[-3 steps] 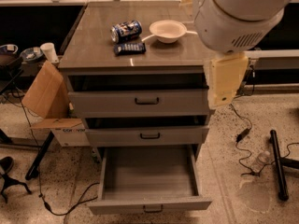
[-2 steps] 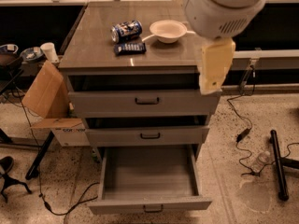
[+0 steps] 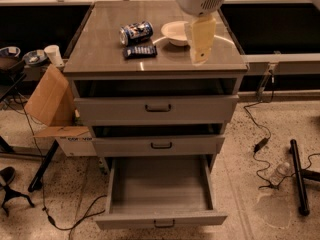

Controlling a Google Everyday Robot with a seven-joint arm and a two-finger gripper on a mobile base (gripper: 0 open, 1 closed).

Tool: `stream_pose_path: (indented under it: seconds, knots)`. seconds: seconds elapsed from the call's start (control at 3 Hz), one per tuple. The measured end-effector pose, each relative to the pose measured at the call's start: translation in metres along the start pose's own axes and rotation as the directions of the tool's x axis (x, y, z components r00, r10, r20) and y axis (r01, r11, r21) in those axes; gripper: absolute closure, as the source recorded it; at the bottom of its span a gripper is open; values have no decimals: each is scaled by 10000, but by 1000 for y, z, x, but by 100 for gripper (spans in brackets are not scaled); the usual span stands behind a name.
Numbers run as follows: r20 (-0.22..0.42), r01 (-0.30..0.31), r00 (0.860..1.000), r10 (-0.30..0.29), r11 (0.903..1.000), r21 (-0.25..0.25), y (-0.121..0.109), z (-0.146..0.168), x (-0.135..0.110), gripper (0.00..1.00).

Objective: Place pepsi can into bottom drawer

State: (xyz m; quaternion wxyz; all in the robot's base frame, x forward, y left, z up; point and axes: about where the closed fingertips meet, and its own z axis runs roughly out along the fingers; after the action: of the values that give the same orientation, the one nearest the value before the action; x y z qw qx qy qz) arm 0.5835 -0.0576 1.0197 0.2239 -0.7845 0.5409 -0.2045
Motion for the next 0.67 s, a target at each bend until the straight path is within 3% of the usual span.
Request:
stream_pose_path:
  seconds: [0.33, 0.67]
  knots:
    - [229, 923, 9955, -921, 9957, -83, -37, 44, -33, 0]
    - [226, 922, 9955, -920, 9957, -83, -37, 44, -32, 0]
